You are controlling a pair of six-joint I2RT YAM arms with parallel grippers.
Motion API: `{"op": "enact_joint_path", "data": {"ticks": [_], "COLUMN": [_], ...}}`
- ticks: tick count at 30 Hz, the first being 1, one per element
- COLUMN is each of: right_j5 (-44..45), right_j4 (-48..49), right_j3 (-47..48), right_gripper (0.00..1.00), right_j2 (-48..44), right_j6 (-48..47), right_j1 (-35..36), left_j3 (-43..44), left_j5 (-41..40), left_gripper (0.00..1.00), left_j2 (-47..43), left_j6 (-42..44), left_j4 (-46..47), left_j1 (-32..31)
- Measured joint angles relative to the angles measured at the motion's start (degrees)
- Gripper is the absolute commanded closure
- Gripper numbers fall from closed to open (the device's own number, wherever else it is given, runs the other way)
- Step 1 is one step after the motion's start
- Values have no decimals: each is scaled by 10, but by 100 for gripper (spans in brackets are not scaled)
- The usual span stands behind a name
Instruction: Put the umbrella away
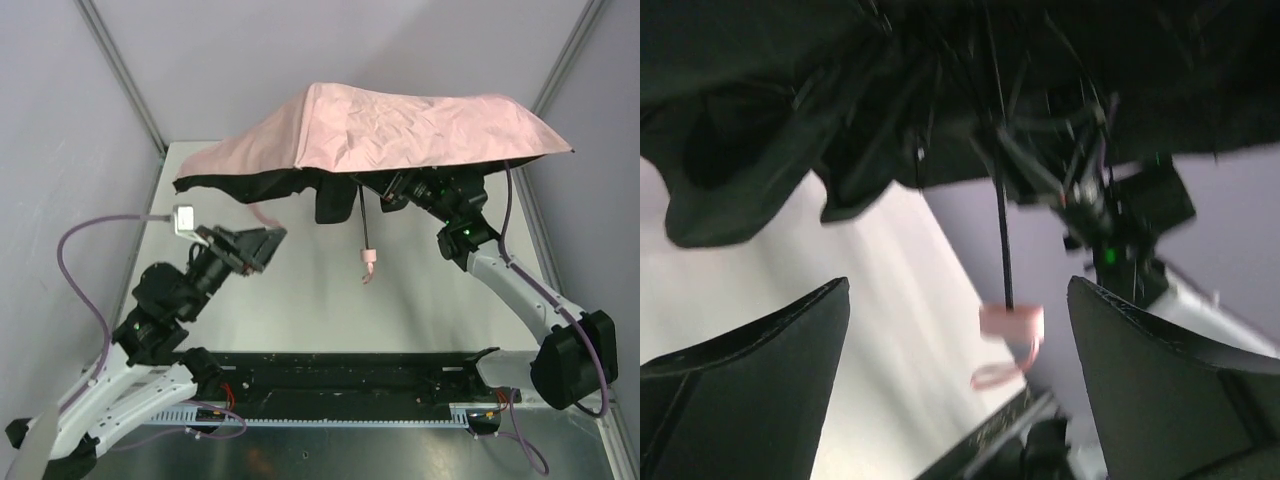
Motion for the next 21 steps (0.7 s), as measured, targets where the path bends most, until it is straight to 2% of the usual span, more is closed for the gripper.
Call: {"op": "enact_joint_path", "data": {"ticks": [3,5,8,11,17,18,21], "right_j5": [-1,0,0,0,0,0,0], "right_j4": [0,0,-4,-15,-40,-45,-52], "right_j3": [0,0,0,0,0,0,0], "right_gripper": [100,100,100,100,100,100,100], "right_j2": [-18,-30,-41,-48,-64,-66,-69], "right_j6": [6,7,7,5,-4,-9,-20], "right_j1": [4,9,17,23,33,35,46], "left_j3": [75,108,120,120,128,129,135], "left_j5": [-55,-89,-118,-130,-144,-145,-148], "left_gripper": [13,11,3,3,27,34,66], "left_j2": [80,120,152,183,233,239,251], "left_j6": [-31,-52,-67,-76,-77,-72,-54], "left_j4": [6,14,50,89,132,142,165], "left_j1": [2,5,14,24,34,34,34]}}
